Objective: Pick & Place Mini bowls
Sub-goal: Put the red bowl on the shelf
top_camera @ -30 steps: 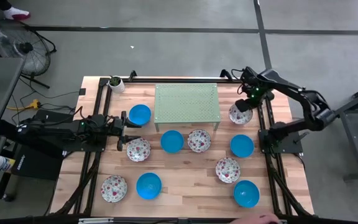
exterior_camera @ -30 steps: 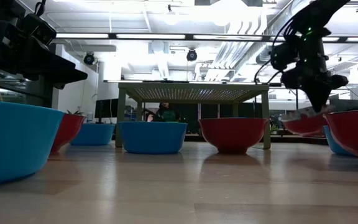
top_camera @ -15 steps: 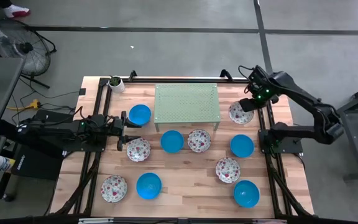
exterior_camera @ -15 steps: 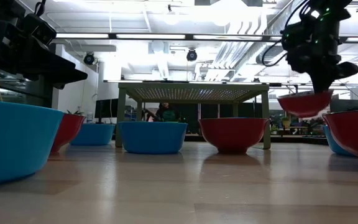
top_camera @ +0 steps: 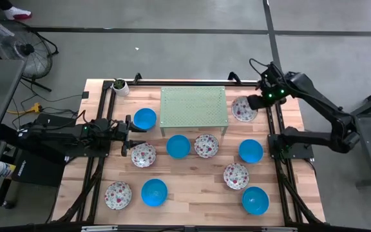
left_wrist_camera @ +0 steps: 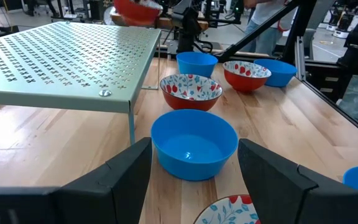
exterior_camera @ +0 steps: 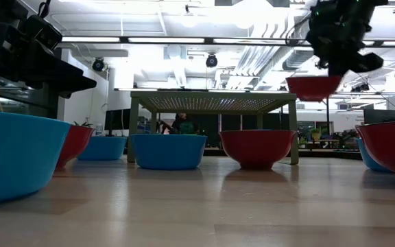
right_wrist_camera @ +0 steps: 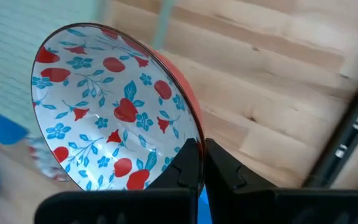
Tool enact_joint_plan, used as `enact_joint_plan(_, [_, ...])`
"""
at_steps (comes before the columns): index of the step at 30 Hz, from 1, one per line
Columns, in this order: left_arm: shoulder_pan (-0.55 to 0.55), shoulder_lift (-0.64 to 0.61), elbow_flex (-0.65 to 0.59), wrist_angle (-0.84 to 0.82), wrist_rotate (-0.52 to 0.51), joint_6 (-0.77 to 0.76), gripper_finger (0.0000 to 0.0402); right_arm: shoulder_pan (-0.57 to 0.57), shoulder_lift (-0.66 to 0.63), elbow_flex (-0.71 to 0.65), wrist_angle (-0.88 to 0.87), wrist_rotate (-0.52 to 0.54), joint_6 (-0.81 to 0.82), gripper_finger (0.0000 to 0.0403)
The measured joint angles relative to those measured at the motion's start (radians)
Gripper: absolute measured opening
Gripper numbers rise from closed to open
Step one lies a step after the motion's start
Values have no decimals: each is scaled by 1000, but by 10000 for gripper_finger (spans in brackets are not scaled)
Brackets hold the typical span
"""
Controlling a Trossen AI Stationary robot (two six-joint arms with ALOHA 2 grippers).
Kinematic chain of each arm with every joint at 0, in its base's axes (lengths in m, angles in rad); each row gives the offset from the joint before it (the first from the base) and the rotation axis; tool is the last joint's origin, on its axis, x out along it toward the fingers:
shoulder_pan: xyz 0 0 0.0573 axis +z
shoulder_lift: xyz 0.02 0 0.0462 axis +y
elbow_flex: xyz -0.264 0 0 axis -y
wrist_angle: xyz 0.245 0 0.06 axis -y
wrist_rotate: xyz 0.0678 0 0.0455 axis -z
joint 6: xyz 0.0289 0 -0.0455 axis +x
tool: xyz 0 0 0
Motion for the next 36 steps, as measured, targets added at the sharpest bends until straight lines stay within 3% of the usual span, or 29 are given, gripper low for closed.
enact_joint_plan(9, [0, 0, 0, 0, 0, 0, 234, 45, 138, 172, -12, -91, 29, 1])
enact_joint_plan(23, [0, 0, 0, 0, 0, 0, 234, 120, 379, 385, -35, -90, 18, 0])
enact_joint_plan(36, [0, 0, 0, 0, 0, 0, 234, 161, 510, 470, -34, -91, 40, 0])
